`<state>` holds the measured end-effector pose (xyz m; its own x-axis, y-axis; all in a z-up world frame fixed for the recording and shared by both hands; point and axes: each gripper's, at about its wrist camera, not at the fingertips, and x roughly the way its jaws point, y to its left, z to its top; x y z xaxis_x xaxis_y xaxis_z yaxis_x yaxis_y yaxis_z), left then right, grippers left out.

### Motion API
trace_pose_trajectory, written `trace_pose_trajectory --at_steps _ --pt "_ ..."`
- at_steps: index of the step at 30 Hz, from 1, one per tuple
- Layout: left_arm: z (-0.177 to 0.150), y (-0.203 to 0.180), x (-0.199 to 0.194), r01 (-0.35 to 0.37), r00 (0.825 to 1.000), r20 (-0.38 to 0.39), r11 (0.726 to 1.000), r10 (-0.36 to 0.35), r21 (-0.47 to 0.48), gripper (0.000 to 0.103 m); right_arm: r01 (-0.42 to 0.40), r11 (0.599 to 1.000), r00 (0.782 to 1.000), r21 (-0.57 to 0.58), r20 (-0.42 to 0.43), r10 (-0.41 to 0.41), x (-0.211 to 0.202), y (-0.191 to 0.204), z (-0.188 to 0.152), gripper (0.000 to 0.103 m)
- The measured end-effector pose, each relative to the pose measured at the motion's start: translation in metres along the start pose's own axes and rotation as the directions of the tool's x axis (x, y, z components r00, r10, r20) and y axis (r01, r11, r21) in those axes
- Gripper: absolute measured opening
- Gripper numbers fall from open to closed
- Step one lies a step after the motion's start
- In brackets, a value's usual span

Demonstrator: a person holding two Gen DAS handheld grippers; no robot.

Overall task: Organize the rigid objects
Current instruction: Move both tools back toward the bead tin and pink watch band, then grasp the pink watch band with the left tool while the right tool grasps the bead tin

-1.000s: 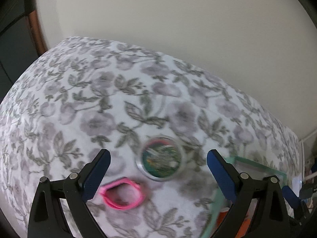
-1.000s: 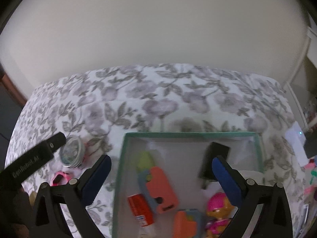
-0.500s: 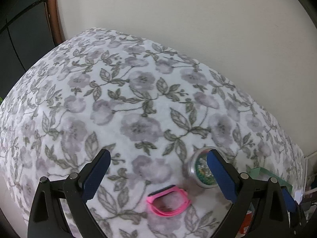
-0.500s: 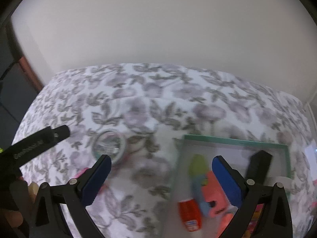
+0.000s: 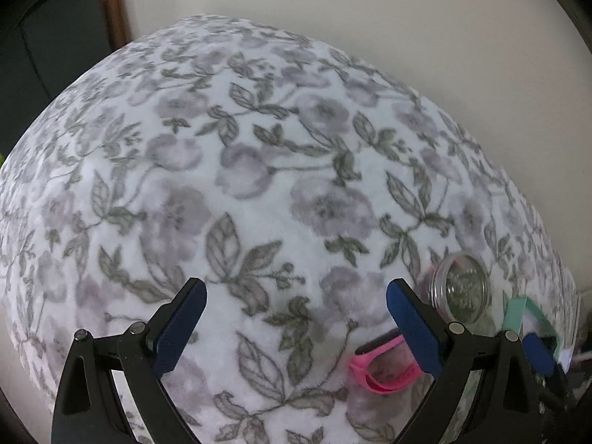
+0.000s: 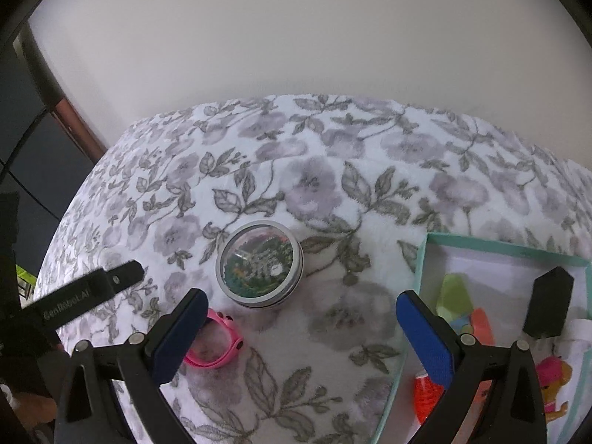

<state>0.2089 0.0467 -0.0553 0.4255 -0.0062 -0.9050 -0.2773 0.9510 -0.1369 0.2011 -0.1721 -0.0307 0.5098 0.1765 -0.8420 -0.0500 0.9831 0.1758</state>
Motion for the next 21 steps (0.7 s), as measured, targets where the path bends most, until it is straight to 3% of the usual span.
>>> trace_pose_trajectory --at_steps 6,13,18,21 --pt "-0.013 -0.018 0.005 0.006 1.0 -0.016 0.991 -0.004 0.133 0.098 0.01 1.0 1.0 0.018 0.006 -0.01 0.003 -0.004 0.0 0.103" --pt "-0.031 -0.04 0.013 0.035 0.999 -0.045 0.96 -0.024 0.279 0.098 0.016 0.999 0.999 0.029 0.027 -0.017 -0.001 -0.006 0.001 0.103" --pt "-0.041 -0.051 0.022 -0.005 0.999 -0.034 0.938 0.018 0.348 0.098 0.01 0.999 0.999 0.046 0.033 -0.011 -0.002 -0.009 0.001 0.103" --pt "-0.043 -0.053 0.02 -0.07 0.998 0.028 0.929 0.064 0.363 0.098 0.012 0.999 0.999 0.046 0.029 -0.014 0.0 -0.008 0.0 0.103"
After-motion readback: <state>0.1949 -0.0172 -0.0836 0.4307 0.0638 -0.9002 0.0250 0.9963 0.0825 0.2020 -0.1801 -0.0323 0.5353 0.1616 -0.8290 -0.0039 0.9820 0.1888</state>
